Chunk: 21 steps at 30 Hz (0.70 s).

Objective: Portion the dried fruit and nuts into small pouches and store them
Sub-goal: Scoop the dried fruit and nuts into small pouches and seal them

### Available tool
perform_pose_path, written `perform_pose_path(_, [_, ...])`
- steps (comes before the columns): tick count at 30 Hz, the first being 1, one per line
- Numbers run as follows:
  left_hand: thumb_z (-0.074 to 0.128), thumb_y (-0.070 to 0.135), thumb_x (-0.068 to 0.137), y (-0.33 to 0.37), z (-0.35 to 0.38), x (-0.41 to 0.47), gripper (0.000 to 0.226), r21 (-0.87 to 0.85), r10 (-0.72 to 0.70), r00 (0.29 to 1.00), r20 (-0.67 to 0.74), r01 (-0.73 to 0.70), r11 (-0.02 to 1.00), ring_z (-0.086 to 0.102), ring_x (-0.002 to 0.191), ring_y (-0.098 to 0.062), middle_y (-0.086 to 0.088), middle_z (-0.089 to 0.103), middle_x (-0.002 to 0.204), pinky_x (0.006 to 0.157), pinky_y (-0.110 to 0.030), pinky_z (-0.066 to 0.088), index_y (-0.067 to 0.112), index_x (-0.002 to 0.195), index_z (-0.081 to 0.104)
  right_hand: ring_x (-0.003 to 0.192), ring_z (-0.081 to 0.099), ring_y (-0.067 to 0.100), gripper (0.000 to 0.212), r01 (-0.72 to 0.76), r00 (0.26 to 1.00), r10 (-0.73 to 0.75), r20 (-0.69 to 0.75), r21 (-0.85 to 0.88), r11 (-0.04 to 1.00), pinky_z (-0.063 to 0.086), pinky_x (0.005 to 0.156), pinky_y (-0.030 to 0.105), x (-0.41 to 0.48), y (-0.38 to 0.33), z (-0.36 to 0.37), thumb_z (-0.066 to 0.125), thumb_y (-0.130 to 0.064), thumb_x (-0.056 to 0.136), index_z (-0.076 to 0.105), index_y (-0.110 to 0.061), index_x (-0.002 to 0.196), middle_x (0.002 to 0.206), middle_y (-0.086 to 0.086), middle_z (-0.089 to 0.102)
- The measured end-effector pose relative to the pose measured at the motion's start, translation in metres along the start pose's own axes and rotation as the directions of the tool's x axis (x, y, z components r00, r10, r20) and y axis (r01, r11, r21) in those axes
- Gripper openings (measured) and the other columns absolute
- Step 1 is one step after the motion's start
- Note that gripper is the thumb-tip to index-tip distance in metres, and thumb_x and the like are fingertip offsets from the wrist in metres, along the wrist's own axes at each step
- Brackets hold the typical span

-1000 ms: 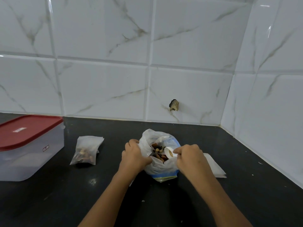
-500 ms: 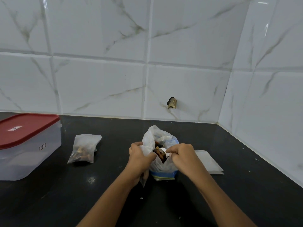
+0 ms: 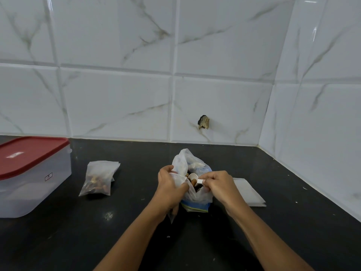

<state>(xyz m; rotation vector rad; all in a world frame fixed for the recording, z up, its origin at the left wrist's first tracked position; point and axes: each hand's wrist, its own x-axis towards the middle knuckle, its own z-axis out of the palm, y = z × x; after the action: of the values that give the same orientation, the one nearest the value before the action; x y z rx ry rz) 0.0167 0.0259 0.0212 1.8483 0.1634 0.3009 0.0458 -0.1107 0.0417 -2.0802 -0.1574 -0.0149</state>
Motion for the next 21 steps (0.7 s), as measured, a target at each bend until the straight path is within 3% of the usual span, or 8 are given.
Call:
perform_pose_path(4, [0.062, 0.010, 0.084, 0.000, -0.002, 0.002, 0.063, 0.001, 0.006, 0.999, 0.039, -0.006, 1.000, 0.044, 0.114, -0.020, -0.007, 0.030, 0.135, 0.091, -0.031, 0.047, 0.014, 0.135, 0.024, 0.036, 0.036, 0.003, 0.021, -0.145, 0.989, 0.134, 0.058, 0.267, 0.953, 0.028, 0.036, 0.013, 0.003, 0.005, -0.008, 0.048, 0.001, 0.088, 0.069, 0.002, 0.093, 0.053, 0.002, 0.049])
perform_pose_path(6, [0.062, 0.010, 0.084, 0.000, -0.002, 0.004, 0.064, 0.021, 0.022, 0.999, 0.041, -0.023, 1.000, 0.041, 0.111, -0.017, -0.006, 0.027, 0.136, 0.087, -0.026, 0.044, 0.013, 0.136, 0.023, 0.037, 0.036, 0.004, 0.022, -0.157, 0.988, 0.146, 0.059, 0.312, 0.937, 0.027, 0.035, 0.013, 0.004, 0.008, -0.009, 0.048, 0.000, 0.089, 0.069, -0.002, 0.092, 0.054, 0.002, 0.050])
perform_pose_path(8, [0.064, 0.012, 0.083, -0.001, -0.001, 0.005, 0.066, 0.026, 0.034, 0.999, 0.027, -0.035, 0.999, 0.039, 0.111, -0.016, -0.005, 0.026, 0.136, 0.086, -0.025, 0.042, 0.012, 0.136, 0.024, 0.060, 0.057, 0.010, 0.027, -0.045, 0.999, 0.044, 0.018, 0.046, 0.998, 0.046, 0.055, 0.018, 0.005, 0.009, -0.005, 0.048, -0.004, 0.089, 0.073, -0.013, 0.095, 0.073, 0.004, 0.063])
perform_pose_path(10, [0.069, 0.015, 0.081, -0.003, -0.001, 0.006, 0.069, 0.017, 0.052, 0.999, 0.011, -0.052, 0.998, 0.039, 0.117, -0.016, -0.006, 0.027, 0.136, 0.090, -0.025, 0.041, 0.011, 0.135, 0.026, 0.089, 0.063, 0.020, 0.030, 0.147, 0.988, -0.151, 0.018, -0.362, 0.921, 0.052, 0.079, 0.030, 0.008, 0.007, 0.003, 0.047, -0.013, 0.090, 0.071, -0.023, 0.106, 0.101, 0.006, 0.068])
perform_pose_path(13, [0.072, 0.016, 0.079, -0.006, -0.003, 0.006, 0.072, 0.003, 0.072, 0.997, 0.013, -0.072, 0.997, 0.037, 0.119, -0.014, -0.004, 0.030, 0.134, 0.089, -0.023, 0.039, 0.011, 0.134, 0.027, 0.098, 0.062, 0.022, 0.032, 0.218, 0.975, -0.216, 0.058, -0.465, 0.858, 0.050, 0.085, 0.031, 0.010, 0.002, 0.006, 0.045, -0.014, 0.091, 0.070, -0.026, 0.109, 0.109, 0.006, 0.067])
perform_pose_path(15, [0.073, 0.016, 0.078, -0.008, -0.002, 0.007, 0.071, -0.014, 0.073, 0.997, 0.007, -0.073, 0.997, 0.037, 0.118, -0.014, -0.002, 0.031, 0.130, 0.089, -0.024, 0.039, 0.011, 0.133, 0.028, 0.086, 0.061, 0.017, 0.030, 0.197, 0.980, -0.195, 0.036, -0.288, 0.937, 0.050, 0.079, 0.027, 0.011, 0.005, 0.001, 0.048, -0.008, 0.089, 0.073, -0.020, 0.101, 0.089, 0.001, 0.068])
perform_pose_path(17, [0.073, 0.017, 0.077, -0.008, -0.001, 0.008, 0.071, 0.012, 0.086, 0.996, -0.005, -0.086, 0.996, 0.036, 0.115, -0.013, 0.000, 0.030, 0.126, 0.092, -0.025, 0.040, 0.011, 0.132, 0.028, 0.064, 0.052, 0.010, 0.026, 0.077, 0.997, -0.077, 0.016, 0.021, 0.997, 0.043, 0.061, 0.018, 0.010, 0.007, -0.003, 0.051, -0.003, 0.087, 0.074, -0.013, 0.094, 0.063, -0.002, 0.057])
perform_pose_path(21, [0.070, 0.014, 0.080, -0.007, 0.001, 0.010, 0.068, 0.038, 0.094, 0.996, -0.012, -0.093, 0.995, 0.037, 0.114, -0.014, 0.002, 0.027, 0.122, 0.087, -0.023, 0.039, 0.010, 0.132, 0.027, 0.036, 0.039, 0.002, 0.022, -0.104, 0.994, 0.091, 0.058, 0.276, 0.955, 0.028, 0.036, 0.009, 0.007, 0.007, -0.005, 0.049, 0.001, 0.089, 0.070, -0.004, 0.095, 0.055, 0.003, 0.045])
